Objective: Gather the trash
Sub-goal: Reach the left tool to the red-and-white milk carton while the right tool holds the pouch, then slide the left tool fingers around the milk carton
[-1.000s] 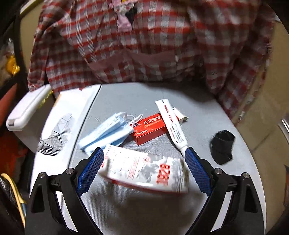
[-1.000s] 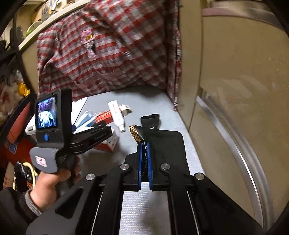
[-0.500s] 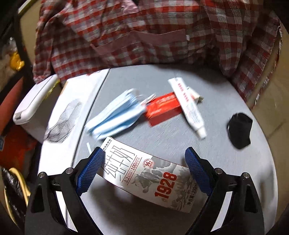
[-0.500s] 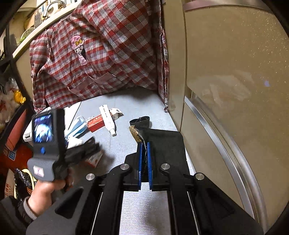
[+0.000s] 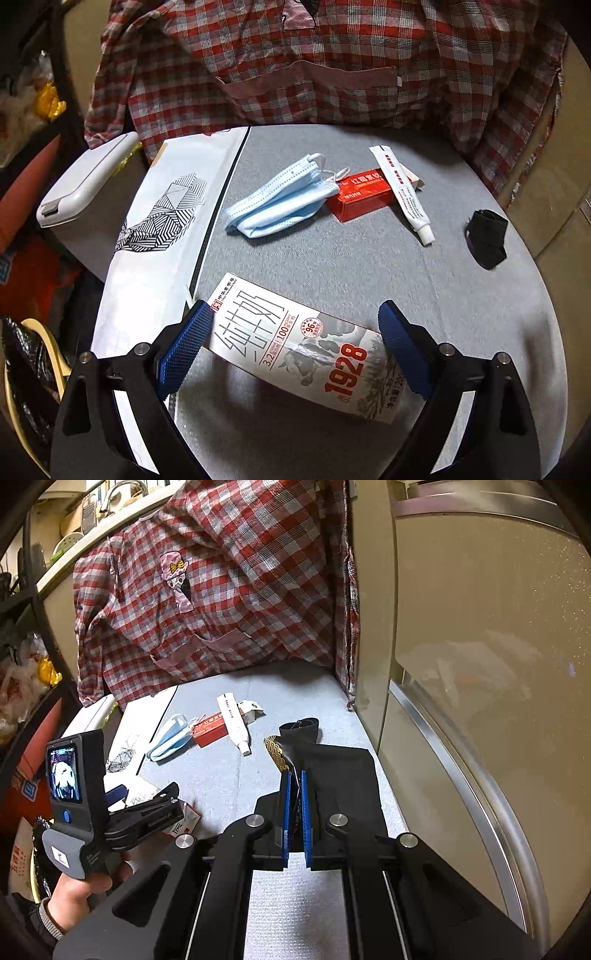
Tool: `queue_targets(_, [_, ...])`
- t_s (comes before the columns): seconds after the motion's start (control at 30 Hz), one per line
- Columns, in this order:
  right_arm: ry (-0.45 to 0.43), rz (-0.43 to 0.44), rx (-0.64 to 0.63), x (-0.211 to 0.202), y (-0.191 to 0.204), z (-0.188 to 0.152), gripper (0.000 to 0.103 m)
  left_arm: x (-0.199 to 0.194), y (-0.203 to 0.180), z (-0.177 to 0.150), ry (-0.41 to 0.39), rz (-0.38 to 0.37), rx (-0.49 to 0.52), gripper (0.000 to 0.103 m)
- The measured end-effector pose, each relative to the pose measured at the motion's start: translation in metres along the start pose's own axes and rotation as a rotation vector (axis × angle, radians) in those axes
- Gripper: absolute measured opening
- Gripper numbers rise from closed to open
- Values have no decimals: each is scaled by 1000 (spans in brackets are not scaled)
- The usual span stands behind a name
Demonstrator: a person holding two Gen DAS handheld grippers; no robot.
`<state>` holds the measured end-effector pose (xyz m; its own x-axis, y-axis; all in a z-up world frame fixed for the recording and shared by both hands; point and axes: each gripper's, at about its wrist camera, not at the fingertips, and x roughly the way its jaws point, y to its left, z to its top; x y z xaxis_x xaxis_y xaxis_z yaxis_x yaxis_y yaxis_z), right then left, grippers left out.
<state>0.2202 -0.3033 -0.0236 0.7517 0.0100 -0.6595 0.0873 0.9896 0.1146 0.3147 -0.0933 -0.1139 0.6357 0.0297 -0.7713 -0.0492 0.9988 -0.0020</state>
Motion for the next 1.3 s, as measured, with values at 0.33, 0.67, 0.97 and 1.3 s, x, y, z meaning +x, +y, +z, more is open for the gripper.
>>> queue_targets(0.33, [-9,27,-28,-4,10,1,6,-22,20,-21,34,-31,-37,89])
queue_targets(0.67, [-14,37,-25,-12,16,-2,6,-39,31,-42,63,-39,-66,89])
queue_targets(0.97, [-13,31,-10,-12,12,-4,6,-40,12,-25,35,-30,-117,89])
queue_targets(1.3, [3,59,-7,-4,11,-3,6,-13,-7,-14,75,101,-131,89])
